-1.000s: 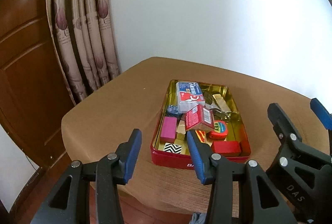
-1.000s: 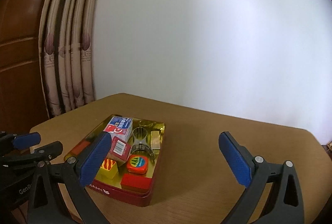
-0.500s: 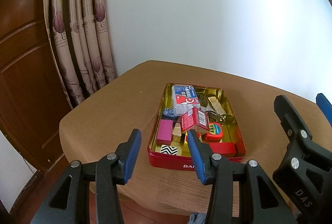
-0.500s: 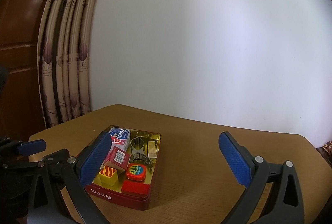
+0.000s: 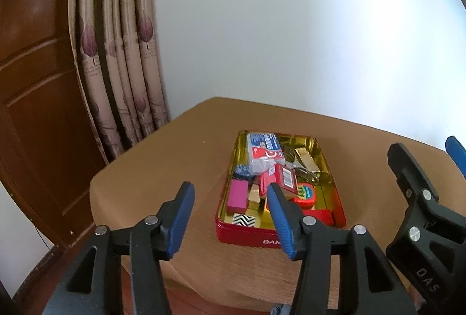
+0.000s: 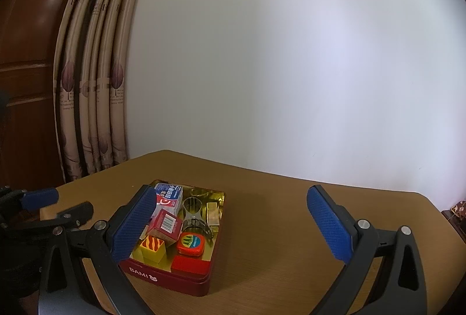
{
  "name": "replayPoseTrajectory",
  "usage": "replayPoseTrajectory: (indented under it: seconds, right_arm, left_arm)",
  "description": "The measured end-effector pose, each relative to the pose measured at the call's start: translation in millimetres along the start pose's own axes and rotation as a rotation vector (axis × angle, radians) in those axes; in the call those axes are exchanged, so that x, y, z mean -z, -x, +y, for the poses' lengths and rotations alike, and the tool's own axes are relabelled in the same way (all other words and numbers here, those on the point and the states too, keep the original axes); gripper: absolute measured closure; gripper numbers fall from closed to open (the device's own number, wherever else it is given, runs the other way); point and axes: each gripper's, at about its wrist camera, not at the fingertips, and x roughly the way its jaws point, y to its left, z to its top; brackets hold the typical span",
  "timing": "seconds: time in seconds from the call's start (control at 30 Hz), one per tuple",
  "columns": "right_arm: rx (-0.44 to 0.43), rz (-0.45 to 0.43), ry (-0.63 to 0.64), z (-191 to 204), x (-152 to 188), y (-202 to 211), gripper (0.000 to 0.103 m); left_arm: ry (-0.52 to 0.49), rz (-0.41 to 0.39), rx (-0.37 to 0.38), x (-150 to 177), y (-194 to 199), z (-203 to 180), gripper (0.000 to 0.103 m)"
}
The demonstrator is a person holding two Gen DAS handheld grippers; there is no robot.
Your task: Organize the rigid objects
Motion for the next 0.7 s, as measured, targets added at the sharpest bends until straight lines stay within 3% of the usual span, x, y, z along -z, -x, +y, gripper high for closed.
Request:
replayPoseTrajectory:
  seconds: [0.5,0.57,0.7]
  right_arm:
    - [0.003,0.034,0.019,10,4,-4,0.001]
    - [-0.007,0.041,0.015,10,4,-4,0.001]
    - [-0.018,0.047,0.003,9,4,-4,0.001]
  left_arm:
    - [0.000,-0.023,0.018,-4,5,10,0.048]
    - [0.001,-0.029,0.012,-4,5,11,0.039]
    - [-0.001,-0.059,0.003,-5,11,11,0.037]
